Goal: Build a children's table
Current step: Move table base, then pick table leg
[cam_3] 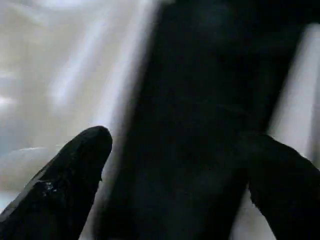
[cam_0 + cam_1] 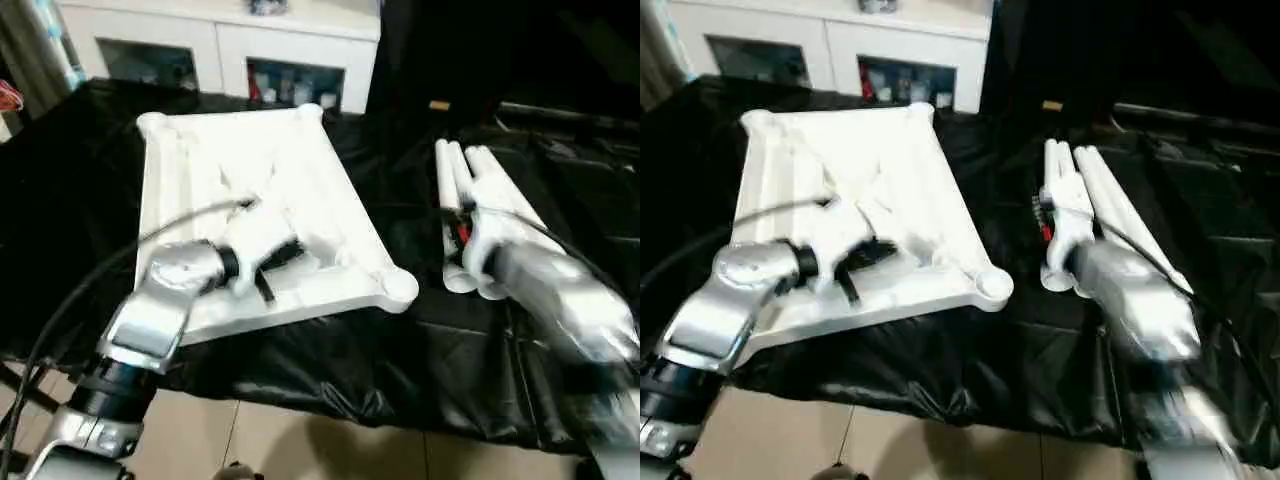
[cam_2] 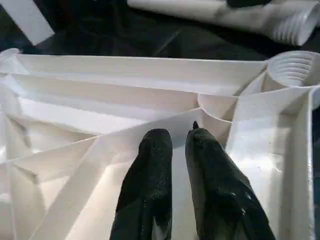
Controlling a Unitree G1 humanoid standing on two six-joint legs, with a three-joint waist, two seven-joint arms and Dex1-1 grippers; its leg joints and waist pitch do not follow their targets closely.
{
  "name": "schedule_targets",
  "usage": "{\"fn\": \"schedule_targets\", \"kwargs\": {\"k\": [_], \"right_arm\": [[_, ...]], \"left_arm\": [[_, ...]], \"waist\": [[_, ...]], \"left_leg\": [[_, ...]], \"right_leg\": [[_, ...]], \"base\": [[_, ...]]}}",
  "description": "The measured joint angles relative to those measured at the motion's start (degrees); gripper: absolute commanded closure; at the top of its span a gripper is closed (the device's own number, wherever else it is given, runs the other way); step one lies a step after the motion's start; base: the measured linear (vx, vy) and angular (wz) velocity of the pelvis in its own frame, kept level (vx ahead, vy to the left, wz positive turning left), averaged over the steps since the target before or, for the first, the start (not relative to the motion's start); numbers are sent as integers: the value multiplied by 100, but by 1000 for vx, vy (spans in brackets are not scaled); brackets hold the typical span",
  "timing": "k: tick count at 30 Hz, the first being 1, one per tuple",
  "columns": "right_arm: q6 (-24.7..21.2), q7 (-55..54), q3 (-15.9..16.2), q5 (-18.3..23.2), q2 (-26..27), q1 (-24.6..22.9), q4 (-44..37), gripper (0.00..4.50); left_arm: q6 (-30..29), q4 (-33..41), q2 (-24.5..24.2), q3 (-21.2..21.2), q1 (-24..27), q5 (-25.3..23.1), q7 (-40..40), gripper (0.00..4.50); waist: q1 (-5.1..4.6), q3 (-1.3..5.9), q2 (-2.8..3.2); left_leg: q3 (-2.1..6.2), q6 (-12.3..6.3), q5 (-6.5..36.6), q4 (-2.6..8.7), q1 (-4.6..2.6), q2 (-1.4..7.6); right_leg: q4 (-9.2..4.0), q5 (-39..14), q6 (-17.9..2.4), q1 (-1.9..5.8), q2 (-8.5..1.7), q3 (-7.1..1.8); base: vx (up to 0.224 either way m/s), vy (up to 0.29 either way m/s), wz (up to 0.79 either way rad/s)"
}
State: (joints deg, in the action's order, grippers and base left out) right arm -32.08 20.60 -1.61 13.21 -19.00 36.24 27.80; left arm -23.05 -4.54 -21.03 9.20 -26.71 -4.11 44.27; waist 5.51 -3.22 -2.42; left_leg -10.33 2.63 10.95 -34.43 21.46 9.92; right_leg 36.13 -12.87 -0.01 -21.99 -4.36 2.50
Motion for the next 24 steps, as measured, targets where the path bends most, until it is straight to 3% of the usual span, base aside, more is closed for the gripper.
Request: {"fn": "schedule_targets", "kwargs": {"k": [10, 18, 24], "right_arm": [[929, -1042, -232, -313, 276, 1342, 2547, 0], [1517, -1458, -261, -452, 311, 1649, 3590, 0], [1773, -1559, -461, -496, 284, 1834, 3980, 0]], "left_arm": [[-590, 798, -82, 204, 259, 198, 184, 290], [-1012, 1515, -354, 295, 533, 353, 434, 279], [-1192, 1764, -428, 312, 612, 508, 499, 279]], "waist": [[-14, -11, -30], [29, -13, -33], [34, -13, -33]], "left_leg": [[-1, -14, -33, -2, 75, 9], [-1, 13, -42, -9, 68, 10], [0, 19, -56, -10, 65, 14]], "right_leg": [[47, 1, 0, -95, 2, 6], [86, 0, -3, -98, 1, 6], [94, 8, -6, -96, 2, 9]], "base": [[0, 0, 0], [0, 0, 0], [0, 0, 0]]}}
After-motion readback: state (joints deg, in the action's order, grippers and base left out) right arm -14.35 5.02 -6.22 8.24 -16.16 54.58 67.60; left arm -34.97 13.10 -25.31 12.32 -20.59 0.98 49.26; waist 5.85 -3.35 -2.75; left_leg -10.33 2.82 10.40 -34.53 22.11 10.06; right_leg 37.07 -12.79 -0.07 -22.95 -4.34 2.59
